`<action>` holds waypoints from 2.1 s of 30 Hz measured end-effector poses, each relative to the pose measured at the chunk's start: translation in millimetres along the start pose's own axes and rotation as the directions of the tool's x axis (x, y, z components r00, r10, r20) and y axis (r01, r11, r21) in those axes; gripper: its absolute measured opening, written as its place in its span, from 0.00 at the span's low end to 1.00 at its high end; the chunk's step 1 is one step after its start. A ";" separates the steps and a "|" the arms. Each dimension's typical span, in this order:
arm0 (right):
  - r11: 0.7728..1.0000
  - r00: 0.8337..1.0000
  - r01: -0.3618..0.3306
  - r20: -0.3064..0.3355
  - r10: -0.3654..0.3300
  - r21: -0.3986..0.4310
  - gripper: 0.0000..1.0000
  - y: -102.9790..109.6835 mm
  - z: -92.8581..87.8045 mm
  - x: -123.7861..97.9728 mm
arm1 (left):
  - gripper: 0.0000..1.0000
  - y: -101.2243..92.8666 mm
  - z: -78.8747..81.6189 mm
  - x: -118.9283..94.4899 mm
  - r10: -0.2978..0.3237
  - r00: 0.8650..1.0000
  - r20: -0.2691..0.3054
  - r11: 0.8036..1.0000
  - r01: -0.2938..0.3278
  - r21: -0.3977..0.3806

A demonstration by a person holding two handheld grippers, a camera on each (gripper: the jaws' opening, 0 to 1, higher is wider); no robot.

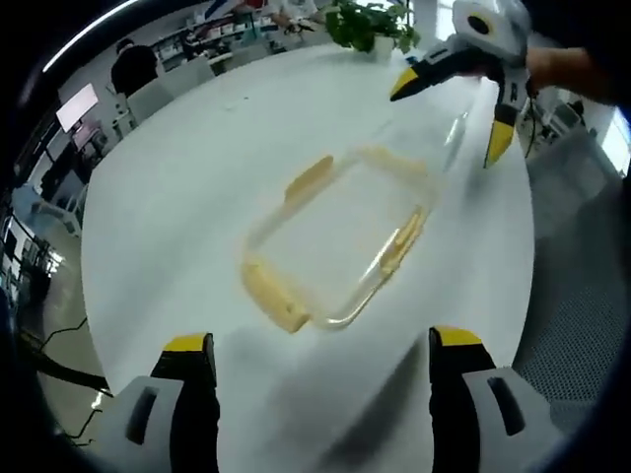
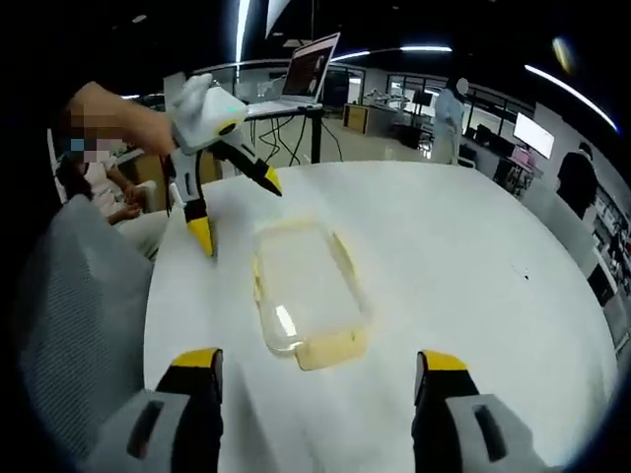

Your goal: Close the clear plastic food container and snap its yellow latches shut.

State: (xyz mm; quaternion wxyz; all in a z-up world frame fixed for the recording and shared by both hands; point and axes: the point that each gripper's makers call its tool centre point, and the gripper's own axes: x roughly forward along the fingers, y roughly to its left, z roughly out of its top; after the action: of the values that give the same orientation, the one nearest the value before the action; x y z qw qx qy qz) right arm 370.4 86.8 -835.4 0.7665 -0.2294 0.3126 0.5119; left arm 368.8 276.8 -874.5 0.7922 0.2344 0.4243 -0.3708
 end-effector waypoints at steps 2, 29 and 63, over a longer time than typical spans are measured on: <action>1.000 1.000 -0.003 0.005 0.003 0.001 0.80 -1.4 0.7 2.0 | 0.88 1.7 -1.6 2.8 0.000 1.000 -0.008 1.000 0.000 0.014; 0.993 0.996 -0.087 -0.009 0.087 -0.076 0.85 -1.0 0.0 36.2 | 0.97 0.3 -3.4 22.6 -0.110 0.994 -0.027 0.991 0.111 0.070; 0.976 0.982 -0.155 -0.129 0.135 -0.155 0.69 -2.0 -20.2 53.2 | 0.97 0.6 6.3 27.4 -0.260 0.965 -0.024 0.914 0.254 0.318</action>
State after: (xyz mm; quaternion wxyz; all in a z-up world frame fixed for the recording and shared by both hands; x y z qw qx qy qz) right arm 382.2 106.6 -887.5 0.6857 -0.2984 0.3300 0.5761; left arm 382.3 262.2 -894.3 0.6925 0.2976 0.3785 -0.5372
